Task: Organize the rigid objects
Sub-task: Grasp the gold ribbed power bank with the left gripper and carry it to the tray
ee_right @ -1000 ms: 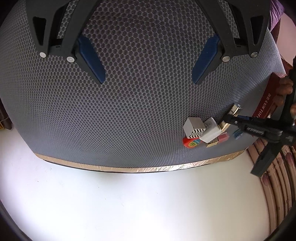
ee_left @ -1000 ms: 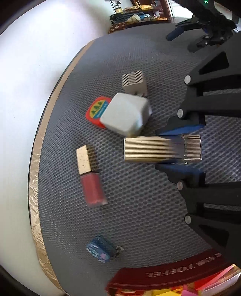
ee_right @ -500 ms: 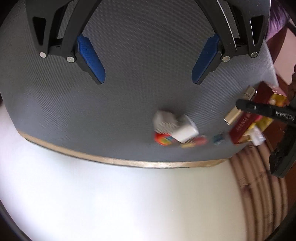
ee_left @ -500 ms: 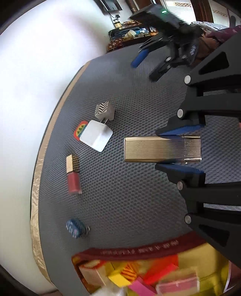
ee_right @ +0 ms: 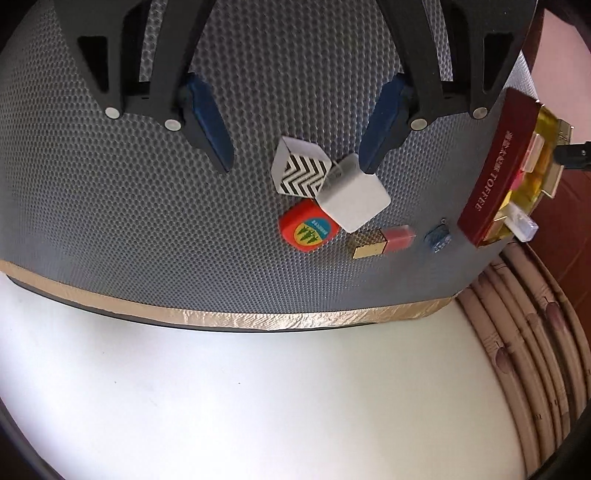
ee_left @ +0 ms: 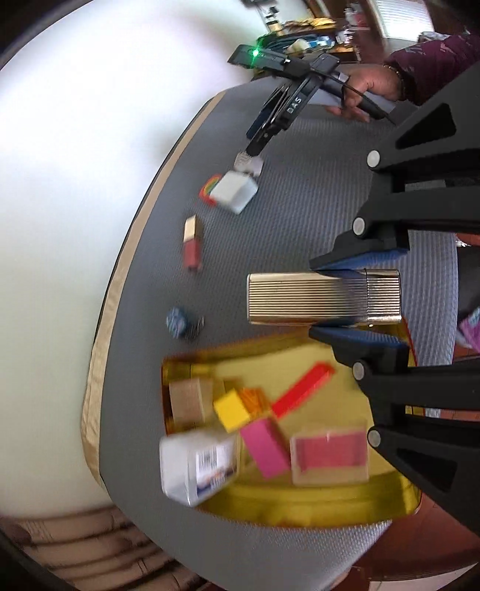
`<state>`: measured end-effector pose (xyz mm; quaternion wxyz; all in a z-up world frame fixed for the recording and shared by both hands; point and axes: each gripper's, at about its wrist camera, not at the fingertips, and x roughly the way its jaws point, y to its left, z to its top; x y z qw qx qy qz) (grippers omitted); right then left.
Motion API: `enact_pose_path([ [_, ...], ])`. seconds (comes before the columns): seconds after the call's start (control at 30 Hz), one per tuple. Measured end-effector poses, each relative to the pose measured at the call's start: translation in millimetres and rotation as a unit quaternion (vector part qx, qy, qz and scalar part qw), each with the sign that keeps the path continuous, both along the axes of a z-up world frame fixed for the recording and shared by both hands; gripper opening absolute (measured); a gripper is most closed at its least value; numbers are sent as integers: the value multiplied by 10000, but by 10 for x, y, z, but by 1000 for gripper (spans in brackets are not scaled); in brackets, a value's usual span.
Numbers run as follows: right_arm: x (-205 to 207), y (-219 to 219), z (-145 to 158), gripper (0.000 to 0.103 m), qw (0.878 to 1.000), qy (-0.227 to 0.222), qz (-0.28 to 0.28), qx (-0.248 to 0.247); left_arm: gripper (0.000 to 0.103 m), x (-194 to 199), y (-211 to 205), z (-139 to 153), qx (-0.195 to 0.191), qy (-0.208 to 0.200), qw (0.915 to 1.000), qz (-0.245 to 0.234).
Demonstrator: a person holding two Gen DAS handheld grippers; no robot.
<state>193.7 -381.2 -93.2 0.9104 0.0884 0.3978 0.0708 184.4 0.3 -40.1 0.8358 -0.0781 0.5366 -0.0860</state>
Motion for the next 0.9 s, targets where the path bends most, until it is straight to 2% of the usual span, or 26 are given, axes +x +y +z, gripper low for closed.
enact_pose_path([
  [0.1, 27, 49, 2, 62, 9999, -21, -55, -151, 30, 13, 96, -22, 21, 36, 9999, 105],
  [0.43, 216, 84, -110, 43, 9995, 236, -72, -209, 30, 52, 173, -149, 110, 78, 9997, 207],
  [0.53, 261, 109, -171, 33, 9990, 361, -69, -248, 30, 66, 190, -176, 125, 90, 9997, 212],
  [0.73, 220, 80, -155, 29, 9991, 309, -153, -262, 30, 101, 232, -209, 204, 78, 9995, 233],
  [0.9, 11, -44, 7, 29, 9995, 111, -266, -154, 30, 162, 270, -288, 294, 108, 9992, 244],
])
